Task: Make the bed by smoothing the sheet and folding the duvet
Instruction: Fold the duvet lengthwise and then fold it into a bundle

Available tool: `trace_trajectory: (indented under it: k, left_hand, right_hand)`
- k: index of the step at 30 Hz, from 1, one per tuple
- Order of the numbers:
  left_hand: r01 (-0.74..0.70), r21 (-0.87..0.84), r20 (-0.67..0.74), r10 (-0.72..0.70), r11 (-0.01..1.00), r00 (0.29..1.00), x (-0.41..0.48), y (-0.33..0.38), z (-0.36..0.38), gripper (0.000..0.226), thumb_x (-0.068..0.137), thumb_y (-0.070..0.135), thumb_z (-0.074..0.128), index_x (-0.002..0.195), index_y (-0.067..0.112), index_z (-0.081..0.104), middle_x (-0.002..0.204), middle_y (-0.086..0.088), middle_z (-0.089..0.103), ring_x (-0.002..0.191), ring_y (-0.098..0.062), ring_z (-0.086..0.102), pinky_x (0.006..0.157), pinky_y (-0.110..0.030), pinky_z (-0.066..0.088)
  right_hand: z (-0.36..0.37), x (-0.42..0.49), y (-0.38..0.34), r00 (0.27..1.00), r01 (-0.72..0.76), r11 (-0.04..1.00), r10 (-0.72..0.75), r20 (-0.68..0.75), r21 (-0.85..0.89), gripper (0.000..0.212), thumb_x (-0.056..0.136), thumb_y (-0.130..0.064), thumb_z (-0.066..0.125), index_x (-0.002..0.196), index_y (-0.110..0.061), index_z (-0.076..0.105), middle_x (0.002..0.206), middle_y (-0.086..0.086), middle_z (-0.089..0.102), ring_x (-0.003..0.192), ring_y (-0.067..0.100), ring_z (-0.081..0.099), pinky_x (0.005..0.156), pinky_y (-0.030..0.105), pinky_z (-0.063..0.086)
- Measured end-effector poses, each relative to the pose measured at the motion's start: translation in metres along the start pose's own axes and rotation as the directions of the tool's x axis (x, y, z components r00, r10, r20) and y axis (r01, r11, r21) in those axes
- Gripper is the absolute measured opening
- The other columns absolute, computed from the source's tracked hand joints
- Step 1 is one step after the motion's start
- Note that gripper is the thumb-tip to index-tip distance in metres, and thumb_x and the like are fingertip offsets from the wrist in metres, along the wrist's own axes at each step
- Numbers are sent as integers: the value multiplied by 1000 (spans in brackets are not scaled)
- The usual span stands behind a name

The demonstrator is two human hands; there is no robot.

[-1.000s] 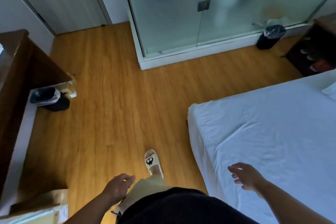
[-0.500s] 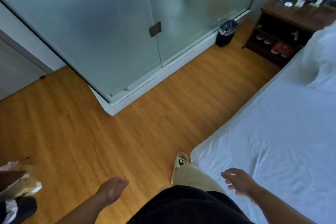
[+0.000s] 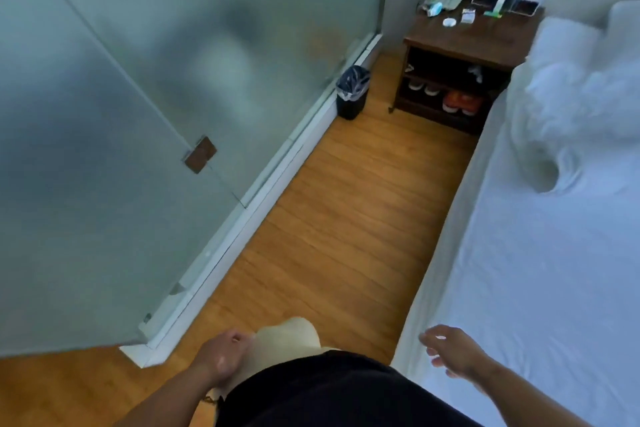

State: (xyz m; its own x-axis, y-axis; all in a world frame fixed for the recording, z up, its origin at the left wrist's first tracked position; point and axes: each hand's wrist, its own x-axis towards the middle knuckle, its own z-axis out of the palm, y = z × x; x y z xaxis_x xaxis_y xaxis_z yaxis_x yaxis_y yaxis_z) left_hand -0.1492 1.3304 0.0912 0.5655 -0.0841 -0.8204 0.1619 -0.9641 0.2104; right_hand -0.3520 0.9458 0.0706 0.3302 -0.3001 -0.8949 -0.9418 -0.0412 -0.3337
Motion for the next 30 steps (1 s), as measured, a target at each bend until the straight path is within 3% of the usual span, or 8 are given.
trace_trajectory:
  k: [7,10,13,15,18,23,27,30]
  left_hand:
    - [-130,189,144,103,973,984,158,166,-109,46,93,59,49,108,19,66,122,-11,67,113,-29,63,95,-39,51]
    - [-205,302,173,158,931,972,202,265,-151,47,97,56,46,117,17,62,122,-7,65,109,-25,63,94,-36,51]
    - [-294,413,193,232,862,953,239,377,-184,47,97,57,46,109,16,66,112,-7,67,103,-25,64,94,-36,52]
    - [-359,445,221,288,820,932,250,455,-192,40,98,55,46,102,20,64,109,-4,66,103,-25,64,92,-37,52]
    - [-475,496,288,379,727,880,260,558,-183,33,100,51,47,100,22,62,106,0,64,99,-20,62,84,-33,52]
    - [-525,535,341,399,661,851,279,697,-139,40,99,46,50,103,10,67,100,-7,69,90,-23,66,72,-31,50]
    - [-557,597,394,393,578,831,275,787,-100,36,98,43,54,99,10,69,96,-6,70,78,-20,64,64,-28,47]
    - [-601,649,461,388,466,798,267,852,-70,31,96,47,54,94,20,68,98,-1,68,81,-17,61,68,-31,47]
  right_hand:
    - [-69,52,-89,968,-43,951,115,-221,307,23,98,-44,57,111,-25,58,115,0,62,95,17,63,58,18,47]
    - [-95,63,-114,936,-67,903,204,-286,425,27,97,-43,60,114,-22,63,115,1,65,91,15,65,70,24,54]
    - [-122,71,-130,912,-57,840,263,-314,539,27,94,-46,63,111,-25,65,110,-1,68,88,14,70,82,33,59]
    - [-142,76,-137,895,-30,789,294,-335,613,23,94,-44,63,108,-26,66,104,-1,71,84,14,72,82,35,60]
    - [-177,93,-137,877,-12,694,353,-325,720,20,96,-40,61,104,-23,67,101,2,72,86,19,71,78,37,60]
    - [-243,139,-121,870,-36,566,423,-252,824,25,94,-37,63,105,-15,68,96,9,71,75,21,68,57,29,47]
    - [-304,161,-109,876,-100,548,444,-187,831,26,95,-39,62,106,-16,67,95,7,71,77,20,67,55,26,46]
    - [-353,167,-99,857,-73,526,467,-217,847,28,96,-40,61,109,-16,66,96,5,71,82,20,70,61,26,50]
